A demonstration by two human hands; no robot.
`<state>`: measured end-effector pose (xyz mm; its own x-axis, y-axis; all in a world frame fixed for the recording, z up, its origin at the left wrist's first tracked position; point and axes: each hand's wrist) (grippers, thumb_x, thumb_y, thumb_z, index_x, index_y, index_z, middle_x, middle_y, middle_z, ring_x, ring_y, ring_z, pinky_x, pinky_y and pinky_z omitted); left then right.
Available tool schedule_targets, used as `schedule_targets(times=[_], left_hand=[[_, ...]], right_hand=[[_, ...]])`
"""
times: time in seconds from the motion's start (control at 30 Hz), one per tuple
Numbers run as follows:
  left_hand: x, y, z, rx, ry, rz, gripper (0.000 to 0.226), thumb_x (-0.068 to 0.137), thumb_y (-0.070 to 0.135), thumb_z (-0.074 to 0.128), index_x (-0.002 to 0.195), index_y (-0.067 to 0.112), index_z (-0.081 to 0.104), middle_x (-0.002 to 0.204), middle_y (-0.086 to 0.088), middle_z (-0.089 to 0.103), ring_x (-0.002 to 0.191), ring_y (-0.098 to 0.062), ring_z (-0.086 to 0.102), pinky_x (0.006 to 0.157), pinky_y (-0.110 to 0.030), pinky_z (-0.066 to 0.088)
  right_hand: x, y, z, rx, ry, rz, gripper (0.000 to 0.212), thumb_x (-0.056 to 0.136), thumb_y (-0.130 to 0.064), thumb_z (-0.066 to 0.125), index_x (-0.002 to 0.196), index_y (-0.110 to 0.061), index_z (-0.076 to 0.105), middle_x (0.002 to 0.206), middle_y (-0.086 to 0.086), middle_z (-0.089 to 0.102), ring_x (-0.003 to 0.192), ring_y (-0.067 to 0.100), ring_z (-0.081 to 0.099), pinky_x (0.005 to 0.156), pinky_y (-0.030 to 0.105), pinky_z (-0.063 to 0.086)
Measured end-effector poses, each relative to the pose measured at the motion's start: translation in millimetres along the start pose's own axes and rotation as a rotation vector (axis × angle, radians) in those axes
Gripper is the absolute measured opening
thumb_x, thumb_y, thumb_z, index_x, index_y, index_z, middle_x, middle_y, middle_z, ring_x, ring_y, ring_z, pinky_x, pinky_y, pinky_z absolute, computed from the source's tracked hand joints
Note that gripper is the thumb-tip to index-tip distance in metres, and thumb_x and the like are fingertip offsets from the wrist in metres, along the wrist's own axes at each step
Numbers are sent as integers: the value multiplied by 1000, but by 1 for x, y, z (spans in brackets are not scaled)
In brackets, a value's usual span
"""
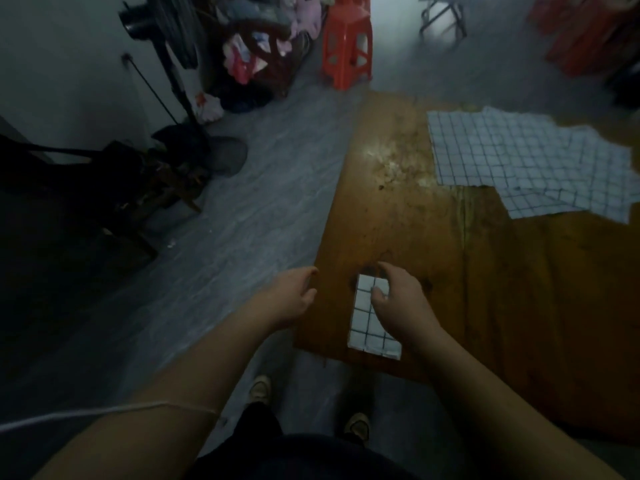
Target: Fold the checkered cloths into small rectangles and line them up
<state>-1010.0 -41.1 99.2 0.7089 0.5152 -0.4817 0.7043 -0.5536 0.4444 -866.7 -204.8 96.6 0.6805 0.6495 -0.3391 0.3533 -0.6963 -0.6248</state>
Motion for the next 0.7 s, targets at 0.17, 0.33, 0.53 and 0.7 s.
schedule_targets(times=[0.17, 0.33, 0.53, 0.7], left_hand=[[6, -52, -59, 211, 143, 96, 62, 106, 40, 45, 162, 24, 24, 169, -4, 24, 156, -24, 18, 126, -37, 14], [19, -140, -125, 321, 246, 81, 65, 106, 46, 40, 163, 24, 16, 171, -6, 13, 158, -28, 7, 126, -40, 10], [40, -251, -207, 324, 248, 30, 69, 105, 49, 39, 164, 26, 10, 172, -6, 6, 158, -29, 2, 127, -46, 7], [67, -304, -259, 328, 207, 19, 71, 104, 51, 39, 164, 25, 9, 172, -9, 6, 158, -32, 0, 127, -47, 6]], right_hand=[[24, -84, 17, -297, -5, -172, 64, 102, -41, 50, 159, -30, 22, 166, -4, 22, 154, 20, 14, 124, 44, 18], [57, -171, 68, -390, 38, -277, 67, 102, -47, 46, 160, -28, 19, 167, -1, 20, 155, 22, 12, 124, 40, 14], [99, -281, 134, -364, 10, -266, 67, 103, -47, 45, 161, -29, 17, 169, -3, 16, 156, 20, 8, 125, 43, 14], [129, -346, 162, -390, 50, -255, 67, 103, -47, 45, 161, -31, 16, 169, -4, 15, 156, 19, 8, 124, 42, 14]])
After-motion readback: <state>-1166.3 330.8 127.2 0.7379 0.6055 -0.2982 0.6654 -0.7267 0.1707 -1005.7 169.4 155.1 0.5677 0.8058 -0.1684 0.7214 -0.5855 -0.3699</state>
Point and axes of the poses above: each hand's wrist, its own x-axis towards the middle knuckle, its own z-axis out of the palm, y = z × x
